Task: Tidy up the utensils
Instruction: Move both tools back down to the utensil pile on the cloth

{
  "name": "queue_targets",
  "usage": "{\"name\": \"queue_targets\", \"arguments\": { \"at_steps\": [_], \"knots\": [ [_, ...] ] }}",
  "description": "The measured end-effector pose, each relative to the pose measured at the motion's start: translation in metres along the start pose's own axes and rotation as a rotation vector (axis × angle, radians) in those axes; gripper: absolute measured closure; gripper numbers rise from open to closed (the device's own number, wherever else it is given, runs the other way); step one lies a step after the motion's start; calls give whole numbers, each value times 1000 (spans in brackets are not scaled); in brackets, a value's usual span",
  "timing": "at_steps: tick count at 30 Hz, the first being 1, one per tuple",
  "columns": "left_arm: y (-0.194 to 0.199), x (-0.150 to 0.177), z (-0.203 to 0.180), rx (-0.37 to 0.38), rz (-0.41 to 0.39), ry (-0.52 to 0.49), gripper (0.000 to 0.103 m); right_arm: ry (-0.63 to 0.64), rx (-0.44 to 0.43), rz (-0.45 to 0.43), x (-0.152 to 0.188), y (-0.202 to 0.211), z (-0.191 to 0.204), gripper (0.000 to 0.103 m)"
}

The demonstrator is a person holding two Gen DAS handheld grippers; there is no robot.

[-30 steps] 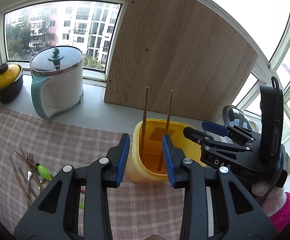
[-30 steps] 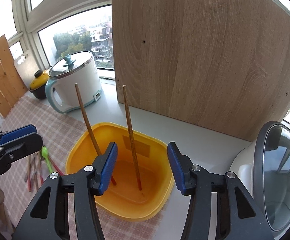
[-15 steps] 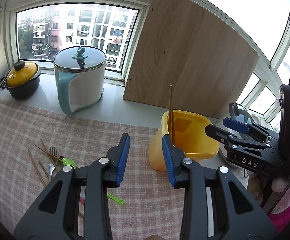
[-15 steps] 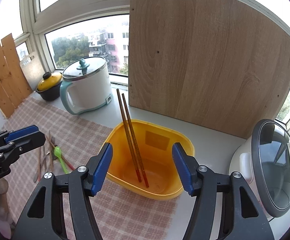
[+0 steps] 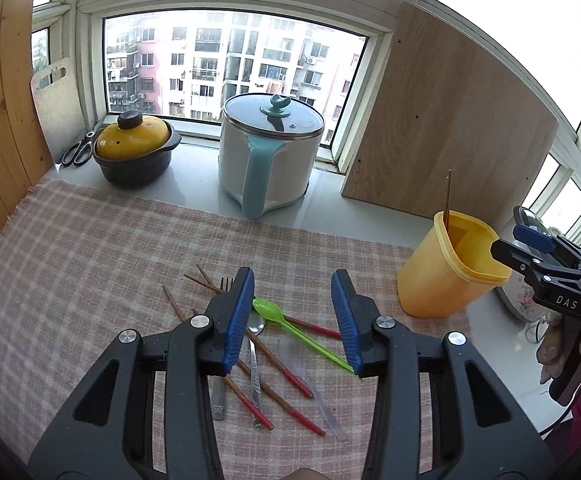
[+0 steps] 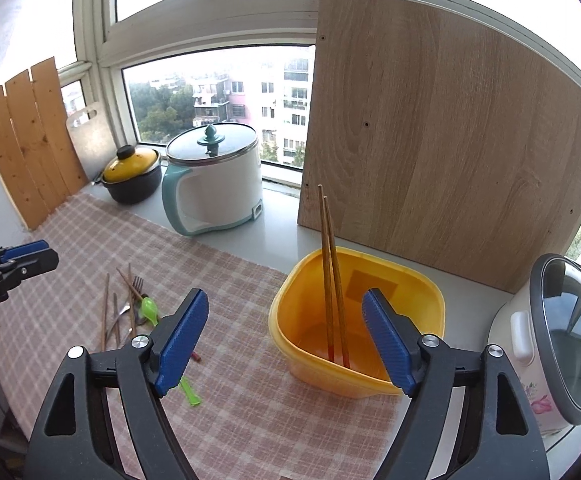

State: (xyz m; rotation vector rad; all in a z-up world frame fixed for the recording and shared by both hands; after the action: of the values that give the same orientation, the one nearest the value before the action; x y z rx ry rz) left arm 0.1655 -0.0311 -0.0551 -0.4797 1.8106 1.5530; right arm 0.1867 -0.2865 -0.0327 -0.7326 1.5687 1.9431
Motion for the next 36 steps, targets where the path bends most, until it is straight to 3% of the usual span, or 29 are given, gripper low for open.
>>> {"name": "queue_targets", "arguments": {
  "at_steps": [9, 19, 26, 31, 34, 36],
  "knots": [
    [-17, 43, 54, -4, 98, 97, 63, 168, -80, 95, 21, -25, 51, 24],
    [-50, 77, 75, 59, 195, 188, 63, 214, -134, 248, 44, -71, 83, 25],
    [-73, 89, 75, 83, 247, 216, 67, 220, -199, 404, 61, -108, 101, 62],
    [-87, 95, 76, 98, 271, 240, 72, 230, -229, 499, 75, -135, 111, 75],
    [-93, 99, 77, 102, 281, 253, 84, 231, -232, 548, 84, -151, 116, 85],
    [-96, 100, 77, 111, 281, 265, 86, 230, -245, 579, 89, -159, 120, 89]
  ]
}}
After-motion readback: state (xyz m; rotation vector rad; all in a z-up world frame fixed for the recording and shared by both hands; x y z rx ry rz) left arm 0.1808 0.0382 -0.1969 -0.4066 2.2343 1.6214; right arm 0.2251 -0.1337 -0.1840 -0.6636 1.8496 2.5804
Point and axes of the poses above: each gripper's, at about its wrist camera, not at the fingertips, and y roughly against the way its jaws point, z to its left, x to its underside, the point moved 3 cm from there along -y, roughly the way its jaws point, and after that the axes turned 15 degrees about -y, right-handed, at the moved point
